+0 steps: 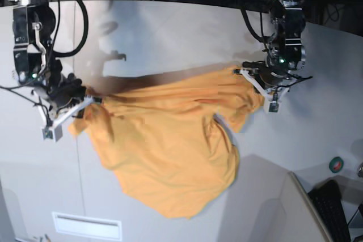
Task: Layout the t-shirt on the table in an organized manner, then fold the t-shirt properly
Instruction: 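Lift the t-shirt with both grippers and pull the edges apart, then regrasp the shirt with the right gripper and drag it away from the table edge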
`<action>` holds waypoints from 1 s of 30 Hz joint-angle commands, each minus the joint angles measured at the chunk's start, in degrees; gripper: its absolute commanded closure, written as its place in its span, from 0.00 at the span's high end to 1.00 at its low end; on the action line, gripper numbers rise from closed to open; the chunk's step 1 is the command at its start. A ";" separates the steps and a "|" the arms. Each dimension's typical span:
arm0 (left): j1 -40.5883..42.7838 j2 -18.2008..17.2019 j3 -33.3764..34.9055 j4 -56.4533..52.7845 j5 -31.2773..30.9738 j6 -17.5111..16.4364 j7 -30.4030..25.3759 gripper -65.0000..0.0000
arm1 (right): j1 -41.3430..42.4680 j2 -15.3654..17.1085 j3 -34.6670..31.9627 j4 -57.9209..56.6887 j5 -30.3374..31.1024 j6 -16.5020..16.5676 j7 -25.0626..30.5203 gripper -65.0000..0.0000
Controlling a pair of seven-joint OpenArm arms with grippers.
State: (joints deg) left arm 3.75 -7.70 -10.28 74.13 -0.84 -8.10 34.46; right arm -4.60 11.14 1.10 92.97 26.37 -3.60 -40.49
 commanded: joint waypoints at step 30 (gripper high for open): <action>14.41 -5.09 -24.40 19.10 -27.69 0.67 6.91 0.27 | -7.05 -1.16 10.81 1.58 -0.22 0.12 -4.21 0.61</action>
State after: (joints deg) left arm 18.44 -12.36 -34.74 92.25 -27.77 -6.94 42.09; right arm -12.16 9.30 11.62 93.12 25.98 -3.62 -45.74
